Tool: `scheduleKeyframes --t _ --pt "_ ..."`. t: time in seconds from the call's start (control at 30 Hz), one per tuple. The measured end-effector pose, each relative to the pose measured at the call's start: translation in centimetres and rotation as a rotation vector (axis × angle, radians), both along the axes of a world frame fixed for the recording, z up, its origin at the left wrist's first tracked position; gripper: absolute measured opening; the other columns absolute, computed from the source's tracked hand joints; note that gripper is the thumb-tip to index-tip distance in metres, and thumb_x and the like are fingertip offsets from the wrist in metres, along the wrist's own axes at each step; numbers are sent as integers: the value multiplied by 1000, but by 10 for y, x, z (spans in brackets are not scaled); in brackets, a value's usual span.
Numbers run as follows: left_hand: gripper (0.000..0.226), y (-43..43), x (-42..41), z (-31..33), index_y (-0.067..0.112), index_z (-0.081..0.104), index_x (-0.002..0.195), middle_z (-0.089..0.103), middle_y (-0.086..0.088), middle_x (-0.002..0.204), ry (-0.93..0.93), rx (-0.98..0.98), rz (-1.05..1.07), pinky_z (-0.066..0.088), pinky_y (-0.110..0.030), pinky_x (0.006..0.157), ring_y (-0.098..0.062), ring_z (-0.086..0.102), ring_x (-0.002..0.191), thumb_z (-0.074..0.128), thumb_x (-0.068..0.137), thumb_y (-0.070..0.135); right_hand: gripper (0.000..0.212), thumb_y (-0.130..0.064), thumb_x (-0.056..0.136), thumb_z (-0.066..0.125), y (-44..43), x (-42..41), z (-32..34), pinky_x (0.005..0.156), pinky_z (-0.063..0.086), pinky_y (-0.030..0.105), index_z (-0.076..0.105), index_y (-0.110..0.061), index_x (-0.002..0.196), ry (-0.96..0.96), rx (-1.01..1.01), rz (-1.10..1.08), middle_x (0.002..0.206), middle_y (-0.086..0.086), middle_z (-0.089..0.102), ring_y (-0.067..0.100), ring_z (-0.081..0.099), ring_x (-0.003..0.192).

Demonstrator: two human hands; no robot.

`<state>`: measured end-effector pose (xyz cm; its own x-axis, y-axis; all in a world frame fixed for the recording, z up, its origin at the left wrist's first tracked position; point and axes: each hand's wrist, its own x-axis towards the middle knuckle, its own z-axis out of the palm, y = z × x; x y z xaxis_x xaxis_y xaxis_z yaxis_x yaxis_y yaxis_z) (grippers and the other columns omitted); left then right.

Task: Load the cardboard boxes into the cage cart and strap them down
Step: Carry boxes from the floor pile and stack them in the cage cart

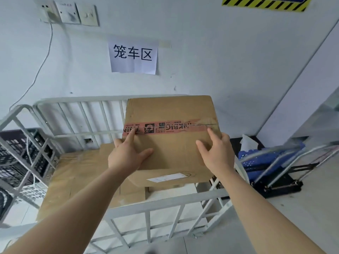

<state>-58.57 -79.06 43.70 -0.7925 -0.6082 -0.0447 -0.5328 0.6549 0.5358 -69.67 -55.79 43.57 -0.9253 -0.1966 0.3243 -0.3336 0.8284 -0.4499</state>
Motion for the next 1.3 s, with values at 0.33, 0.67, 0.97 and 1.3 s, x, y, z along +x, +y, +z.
scheduleKeyframes --t 0.33,0.67,0.97,1.3 --pt "92 -38 -91 -87 43 15 147 37 -9 132 -218 134 -38 47 -31 75 -27 61 95 65 73 66 63 -54 87 53 -30 -78 -88 79 48 34 38 -29 142 -256 89 -61 135 10 40 25 52 111" --pt "98 -39 -130 -184 38 12 148 37 -10 126 -447 209 1 47 -30 72 -22 56 80 63 70 70 53 -52 85 58 -34 -134 -182 83 48 33 45 -34 133 -499 182 21 133 8 41 26 53 110" --pt "104 -25 -159 -277 37 13 146 39 -11 126 -578 259 40 50 -32 75 -25 56 81 70 65 68 61 -57 84 56 -14 -182 -273 78 49 31 35 -43 140 -755 374 168 117 5 42 19 56 84" --pt "116 -7 -161 -371 37 4 149 35 -13 127 -703 303 55 44 -30 74 -21 47 76 75 62 65 81 -59 82 59 -5 -204 -376 80 49 34 15 -42 147 -904 577 289 124 17 46 29 60 94"
